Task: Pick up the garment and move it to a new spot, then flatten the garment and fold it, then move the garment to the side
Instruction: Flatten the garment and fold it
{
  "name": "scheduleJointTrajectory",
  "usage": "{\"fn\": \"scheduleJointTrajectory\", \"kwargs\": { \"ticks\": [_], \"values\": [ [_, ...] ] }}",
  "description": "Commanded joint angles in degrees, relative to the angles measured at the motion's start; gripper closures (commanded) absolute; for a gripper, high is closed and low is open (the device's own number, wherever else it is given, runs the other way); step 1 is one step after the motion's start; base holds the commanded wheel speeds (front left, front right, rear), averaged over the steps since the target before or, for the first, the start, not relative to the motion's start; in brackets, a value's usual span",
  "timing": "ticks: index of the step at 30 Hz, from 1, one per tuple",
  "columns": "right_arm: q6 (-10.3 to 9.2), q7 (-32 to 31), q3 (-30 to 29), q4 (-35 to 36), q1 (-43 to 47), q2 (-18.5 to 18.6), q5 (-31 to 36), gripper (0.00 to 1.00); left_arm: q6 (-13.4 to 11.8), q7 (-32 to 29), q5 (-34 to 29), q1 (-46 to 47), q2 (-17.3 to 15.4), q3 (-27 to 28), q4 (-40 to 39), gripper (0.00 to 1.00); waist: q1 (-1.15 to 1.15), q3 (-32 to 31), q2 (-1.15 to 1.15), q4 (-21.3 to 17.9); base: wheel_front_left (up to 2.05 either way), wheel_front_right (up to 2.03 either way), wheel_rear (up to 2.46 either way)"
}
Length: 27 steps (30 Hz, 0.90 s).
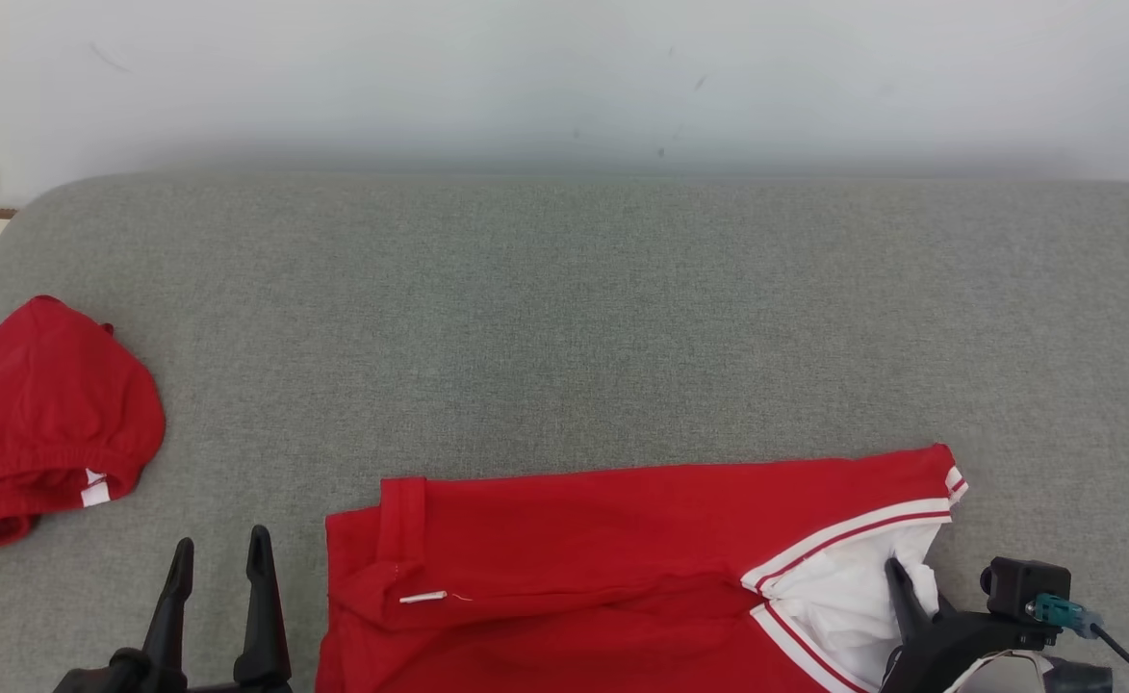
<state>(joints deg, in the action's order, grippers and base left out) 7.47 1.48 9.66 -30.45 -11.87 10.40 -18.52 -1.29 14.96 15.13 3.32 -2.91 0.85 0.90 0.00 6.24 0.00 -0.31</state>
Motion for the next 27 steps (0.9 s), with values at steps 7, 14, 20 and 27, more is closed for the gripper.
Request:
{"fn": "scheduleJointTrajectory", "kwargs": {
  "ticks": [7,14,20,27],
  "values": [
    [0.00,2.5,-4.2,-1.5,-1.6,4.0,2.1,1.00,-0.3,0.3,-0.4,-1.4,0.0,1.2,-0.5,0.00,0.00,-0.1,0.00,-0.8,0.00,0.00,0.00],
    [0.00,1.7,-9.8,-0.5,-2.4,7.7,4.0,1.00,-1.3,0.3,0.2,-2.6,0.0,1.0,-1.1,0.00,0.00,-0.6,0.00,-2.1,0.00,0.00,0.00],
    [0.00,0.1,-7.6,3.5,-2.1,6.8,1.6,1.00,-1.0,0.3,0.5,-2.7,0.0,1.5,-0.6,0.00,0.00,-1.3,0.00,-3.1,0.00,0.00,0.00],
    [0.01,-3.2,-1.6,13.9,1.3,5.3,-5.3,1.00,-0.6,0.3,0.5,-3.4,0.0,1.5,-0.1,0.00,0.00,-2.5,0.00,-3.4,0.00,0.00,0.00]
  ]
}}
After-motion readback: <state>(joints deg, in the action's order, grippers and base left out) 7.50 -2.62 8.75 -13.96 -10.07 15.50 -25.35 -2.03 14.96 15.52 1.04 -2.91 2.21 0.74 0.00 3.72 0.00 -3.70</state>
